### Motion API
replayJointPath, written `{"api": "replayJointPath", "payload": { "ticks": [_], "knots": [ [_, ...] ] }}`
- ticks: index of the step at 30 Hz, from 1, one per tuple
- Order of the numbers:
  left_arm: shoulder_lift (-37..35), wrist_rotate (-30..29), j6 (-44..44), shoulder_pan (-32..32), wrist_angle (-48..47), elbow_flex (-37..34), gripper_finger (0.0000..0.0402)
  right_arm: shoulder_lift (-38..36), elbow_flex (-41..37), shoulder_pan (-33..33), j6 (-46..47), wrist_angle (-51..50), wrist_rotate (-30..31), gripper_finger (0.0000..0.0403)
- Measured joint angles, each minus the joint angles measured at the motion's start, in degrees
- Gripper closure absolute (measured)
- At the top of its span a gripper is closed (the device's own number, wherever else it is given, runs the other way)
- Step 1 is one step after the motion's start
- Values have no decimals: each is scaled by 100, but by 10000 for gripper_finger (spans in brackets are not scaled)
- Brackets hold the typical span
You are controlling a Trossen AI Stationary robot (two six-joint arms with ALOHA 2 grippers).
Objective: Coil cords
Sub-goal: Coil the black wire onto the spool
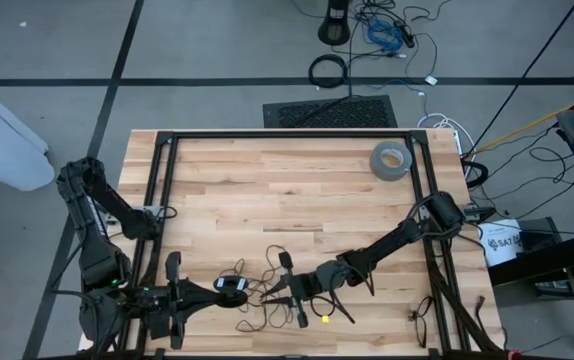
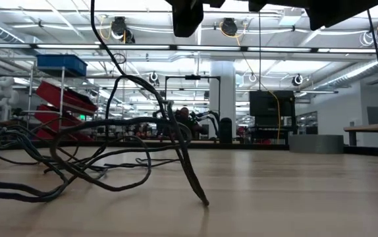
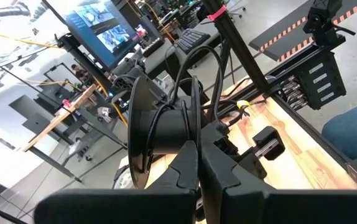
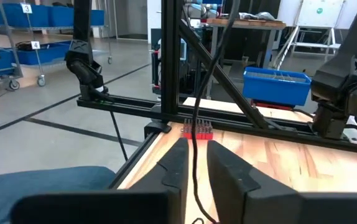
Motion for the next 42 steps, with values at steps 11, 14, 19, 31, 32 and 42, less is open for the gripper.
{"api": "replayJointPath", "payload": {
  "ticks": [11, 14, 19, 31, 32, 42],
  "knots": [
    [0, 2, 0, 0, -2, 0, 400, 0, 0, -11, 126, -40, -19, 322],
    [0, 2, 2, 0, -2, 0, 400, -2, 0, -11, 181, -49, -21, 299],
    [0, 2, 0, 2, -3, 0, 400, -2, 0, -15, 187, -49, -19, 277],
    [0, 4, 2, 63, -4, 0, 400, 117, 70, -17, 169, 83, -12, 288],
    [0, 4, 1, 84, -5, 0, 400, 226, 175, -20, 171, 81, -10, 288],
    [2, 37, -11, 82, -43, 0, 400, 485, 548, -76, 125, -269, 2, 289]
  ]
}}
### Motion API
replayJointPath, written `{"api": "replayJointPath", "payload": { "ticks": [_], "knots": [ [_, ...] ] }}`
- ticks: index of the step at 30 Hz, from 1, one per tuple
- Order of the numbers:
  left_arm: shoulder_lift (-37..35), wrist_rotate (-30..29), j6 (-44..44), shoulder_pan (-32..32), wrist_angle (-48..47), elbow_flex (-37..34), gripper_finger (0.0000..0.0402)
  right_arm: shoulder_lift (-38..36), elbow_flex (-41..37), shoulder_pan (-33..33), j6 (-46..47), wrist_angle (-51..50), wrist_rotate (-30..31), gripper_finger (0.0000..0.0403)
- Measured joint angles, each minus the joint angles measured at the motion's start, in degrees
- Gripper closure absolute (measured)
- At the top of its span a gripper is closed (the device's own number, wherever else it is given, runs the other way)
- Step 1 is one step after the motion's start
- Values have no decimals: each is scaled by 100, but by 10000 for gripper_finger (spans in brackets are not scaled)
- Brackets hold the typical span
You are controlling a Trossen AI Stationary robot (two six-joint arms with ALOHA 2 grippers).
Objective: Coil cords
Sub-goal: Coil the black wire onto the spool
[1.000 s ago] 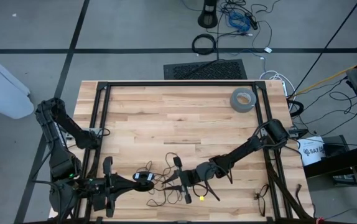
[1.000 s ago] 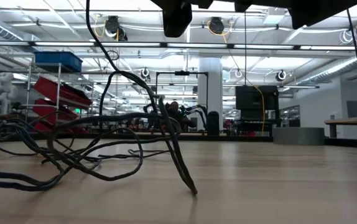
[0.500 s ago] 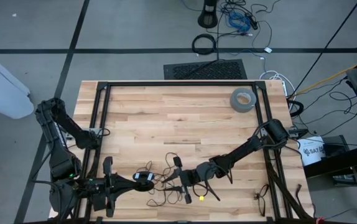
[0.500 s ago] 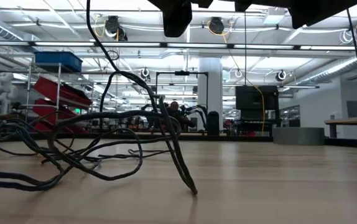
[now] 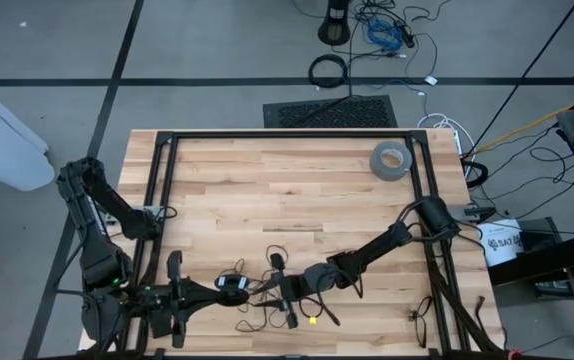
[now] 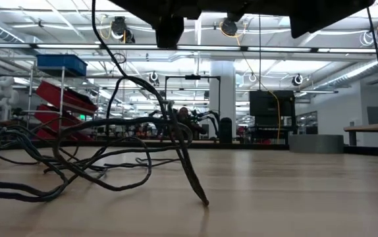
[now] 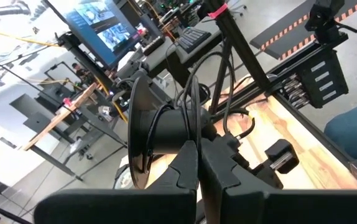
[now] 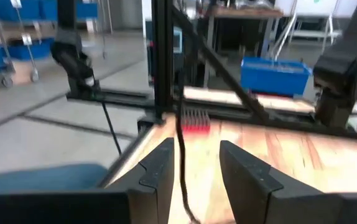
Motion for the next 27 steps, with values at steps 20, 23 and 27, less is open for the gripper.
{"api": "replayJointPath", "payload": {
  "ticks": [20, 23, 27],
  "knots": [
    [0, -2, -7, -23, -10, 0, 400, -455, -8, 69, -58, -1071, 1, 289],
    [0, -2, -17, -23, -7, 0, 400, -426, -14, 68, -50, -1116, -3, 289],
    [0, -2, -21, -21, -7, 0, 400, -426, -14, 66, -42, -1114, -3, 289]
  ]
}}
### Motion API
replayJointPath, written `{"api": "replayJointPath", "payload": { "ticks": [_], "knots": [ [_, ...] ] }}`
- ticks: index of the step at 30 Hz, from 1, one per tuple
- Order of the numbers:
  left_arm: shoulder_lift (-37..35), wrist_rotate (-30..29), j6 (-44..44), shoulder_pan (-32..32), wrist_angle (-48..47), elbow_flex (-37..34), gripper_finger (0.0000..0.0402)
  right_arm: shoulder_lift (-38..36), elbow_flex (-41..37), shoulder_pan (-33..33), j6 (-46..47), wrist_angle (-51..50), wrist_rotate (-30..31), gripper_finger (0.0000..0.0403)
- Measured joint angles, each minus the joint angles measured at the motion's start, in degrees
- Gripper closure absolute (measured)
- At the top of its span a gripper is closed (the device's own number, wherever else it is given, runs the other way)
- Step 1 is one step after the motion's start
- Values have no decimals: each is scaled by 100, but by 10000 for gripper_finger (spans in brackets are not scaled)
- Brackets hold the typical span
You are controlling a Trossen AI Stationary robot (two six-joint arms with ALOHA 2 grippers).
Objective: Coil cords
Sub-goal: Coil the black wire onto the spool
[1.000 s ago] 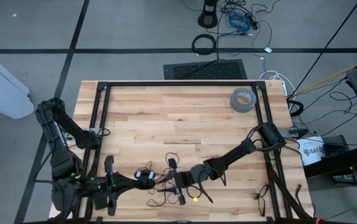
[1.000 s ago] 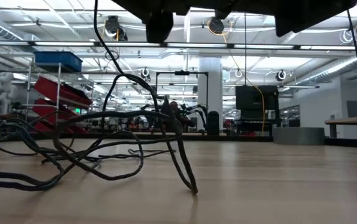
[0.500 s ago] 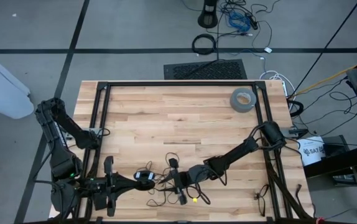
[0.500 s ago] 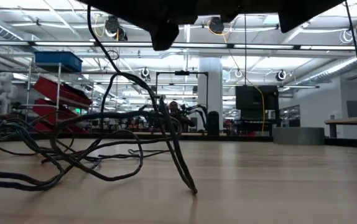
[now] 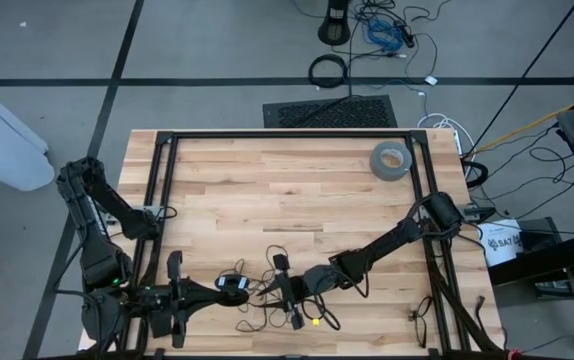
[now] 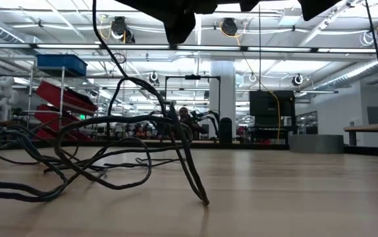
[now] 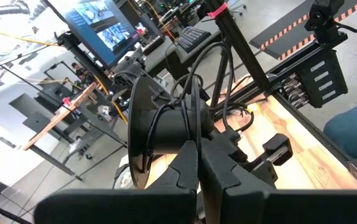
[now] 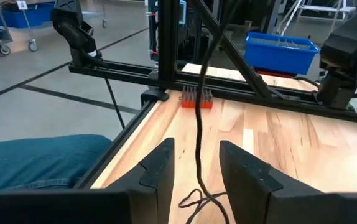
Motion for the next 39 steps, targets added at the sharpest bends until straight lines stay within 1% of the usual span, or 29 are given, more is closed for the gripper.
{"api": "replayJointPath", "payload": {
  "ticks": [2, 5, 14, 17, 24, 27, 32, 34, 36, 39],
  "knots": [
    [0, 0, 1, -2, 0, 0, 400, 0, 0, 0, -2, -2, -2, 294],
    [0, 0, 1, -2, 0, 0, 400, 0, 0, 0, -2, -37, -17, 311],
    [0, -1, 3, -2, -2, 0, 400, -32, 0, 2, 15, -210, -179, 391],
    [0, 70, 6, -2, -2, 0, 400, -33, 0, 2, 20, -230, -173, 399],
    [0, 800, 24, -2, 2, 0, 400, -177, 0, -123, 39, -414, 2, 401],
    [0, 1172, 27, 4, 4, 0, 400, -293, 0, -225, 39, -584, 44, 402],
    [0, 1832, 51, 4, 18, 0, 400, -426, 0, -313, -7, -575, 51, 402],
    [0, 2152, 65, 31, 20, 0, 400, -495, 10, -334, -35, -560, 156, 402],
    [0, 2447, 67, 72, 20, 0, 400, -539, 79, -334, -94, -569, 325, 402],
    [0, 2782, 119, 185, 74, 0, 400, -544, 333, -339, -144, -629, 358, 402]
  ]
}}
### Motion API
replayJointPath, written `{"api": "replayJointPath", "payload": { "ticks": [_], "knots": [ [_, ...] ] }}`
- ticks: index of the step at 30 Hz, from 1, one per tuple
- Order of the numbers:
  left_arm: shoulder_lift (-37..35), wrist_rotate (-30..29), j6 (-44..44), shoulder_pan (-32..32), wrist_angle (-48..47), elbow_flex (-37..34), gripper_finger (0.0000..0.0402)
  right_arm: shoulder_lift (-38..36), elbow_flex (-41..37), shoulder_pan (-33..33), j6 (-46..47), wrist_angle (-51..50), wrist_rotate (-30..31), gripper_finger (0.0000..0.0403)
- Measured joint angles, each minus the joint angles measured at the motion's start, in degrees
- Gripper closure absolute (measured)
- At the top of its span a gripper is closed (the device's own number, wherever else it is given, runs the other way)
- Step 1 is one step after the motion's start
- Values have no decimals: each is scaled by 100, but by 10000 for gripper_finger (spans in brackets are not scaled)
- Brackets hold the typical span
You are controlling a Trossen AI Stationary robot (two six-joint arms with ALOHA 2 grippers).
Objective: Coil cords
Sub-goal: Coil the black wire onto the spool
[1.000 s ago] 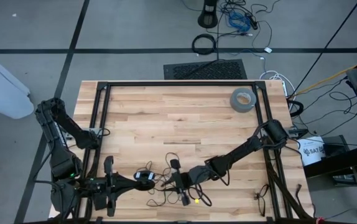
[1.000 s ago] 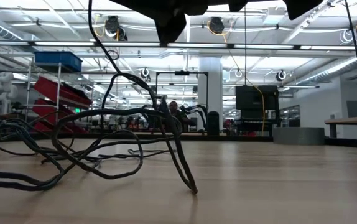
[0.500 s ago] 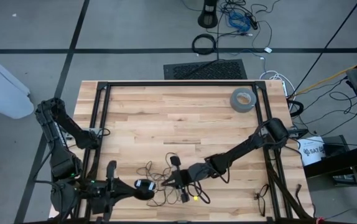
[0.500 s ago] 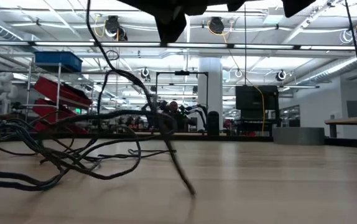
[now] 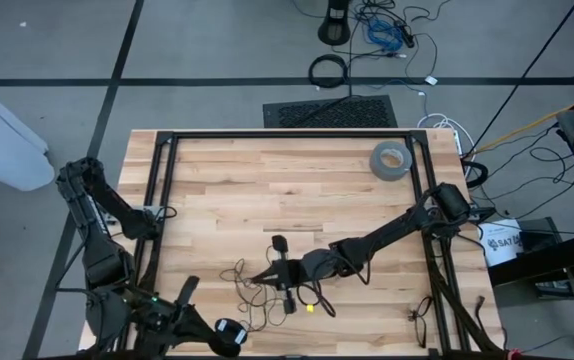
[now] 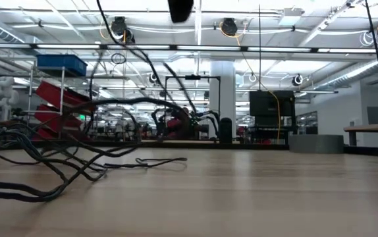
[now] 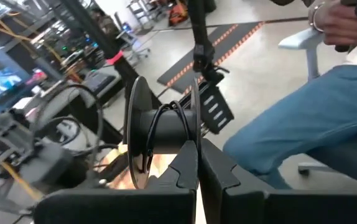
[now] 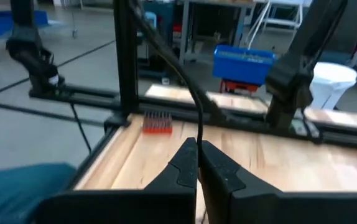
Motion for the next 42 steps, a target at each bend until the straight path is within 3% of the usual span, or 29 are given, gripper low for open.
{"api": "replayJointPath", "payload": {
  "ticks": [9, 22, 26, 36, 42],
  "knots": [
    [7, 811, 262, 385, 361, -137, 400, 332, 1092, 175, -212, -1177, -35, 403],
    [7, 1601, 555, 438, 720, -140, 400, 411, 1162, 106, -149, -2010, 233, 403],
    [63, 1709, 571, 440, 718, -140, 400, 403, 1162, 51, -163, -1912, 283, 403],
    [265, 2631, 660, 712, 705, -140, 400, 218, 1160, 42, -371, -1558, 501, 403],
    [297, 3238, 358, 958, 560, -140, 400, -40, 1160, 238, -621, -1614, 972, 403]
  ]
}}
